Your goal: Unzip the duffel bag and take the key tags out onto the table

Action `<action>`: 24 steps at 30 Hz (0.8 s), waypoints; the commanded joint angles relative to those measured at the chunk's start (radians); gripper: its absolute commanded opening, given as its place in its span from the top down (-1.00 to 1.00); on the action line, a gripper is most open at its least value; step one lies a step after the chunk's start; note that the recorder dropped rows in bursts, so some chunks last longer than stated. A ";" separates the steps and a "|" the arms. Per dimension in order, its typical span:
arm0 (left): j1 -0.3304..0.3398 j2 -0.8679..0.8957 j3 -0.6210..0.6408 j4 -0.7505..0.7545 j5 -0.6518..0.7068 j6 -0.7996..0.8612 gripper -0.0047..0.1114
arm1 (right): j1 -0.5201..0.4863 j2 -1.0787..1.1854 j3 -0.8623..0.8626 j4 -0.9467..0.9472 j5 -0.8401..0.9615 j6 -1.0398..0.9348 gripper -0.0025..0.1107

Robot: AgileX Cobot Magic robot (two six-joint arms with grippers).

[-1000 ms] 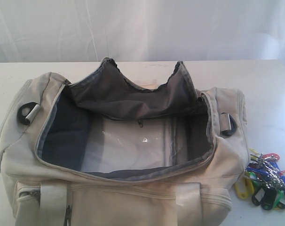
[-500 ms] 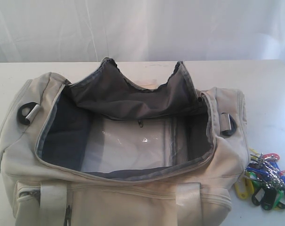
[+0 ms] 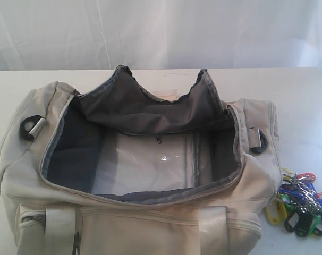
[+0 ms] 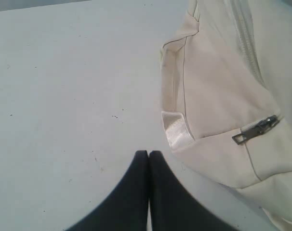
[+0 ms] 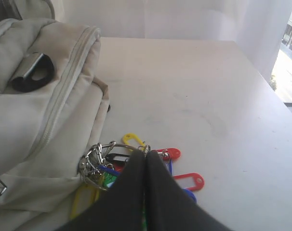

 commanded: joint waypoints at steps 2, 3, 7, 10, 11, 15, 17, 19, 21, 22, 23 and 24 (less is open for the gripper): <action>-0.003 -0.004 0.006 -0.001 -0.003 -0.004 0.92 | -0.009 -0.006 0.005 -0.010 -0.003 0.000 0.96; -0.003 -0.004 0.006 -0.001 -0.003 -0.004 0.92 | -0.009 -0.006 0.005 -0.010 -0.003 0.000 0.96; -0.003 -0.004 0.006 -0.001 -0.003 -0.004 0.92 | -0.009 -0.006 0.005 -0.006 -0.003 0.000 0.96; -0.003 -0.004 0.006 -0.001 -0.003 -0.004 0.92 | -0.009 -0.006 0.005 -0.006 -0.003 0.000 0.96; -0.003 -0.004 0.006 -0.001 -0.003 -0.004 0.92 | -0.009 -0.006 0.005 -0.006 -0.003 0.000 0.96; -0.003 -0.004 0.006 -0.001 -0.003 -0.004 0.92 | -0.009 -0.006 0.005 -0.006 -0.003 0.000 0.96; -0.003 -0.004 0.006 -0.001 -0.003 -0.004 0.92 | -0.009 -0.006 0.005 -0.006 -0.003 0.000 0.96; -0.003 -0.004 0.006 -0.001 -0.003 -0.004 0.92 | -0.009 -0.006 0.005 -0.006 -0.003 0.000 0.96; 0.003 -0.004 0.006 -0.001 -0.003 -0.004 0.92 | -0.009 -0.006 0.005 -0.006 -0.003 0.000 0.96; 0.011 -0.004 0.006 -0.001 -0.003 -0.004 0.92 | -0.009 -0.006 0.005 -0.006 -0.003 0.000 0.96; 0.027 -0.004 0.006 -0.001 -0.003 -0.004 0.92 | -0.009 -0.006 0.005 -0.006 -0.003 0.000 0.96; 0.032 -0.004 0.006 -0.001 -0.003 -0.004 0.92 | -0.009 -0.006 0.005 -0.006 -0.003 0.000 0.96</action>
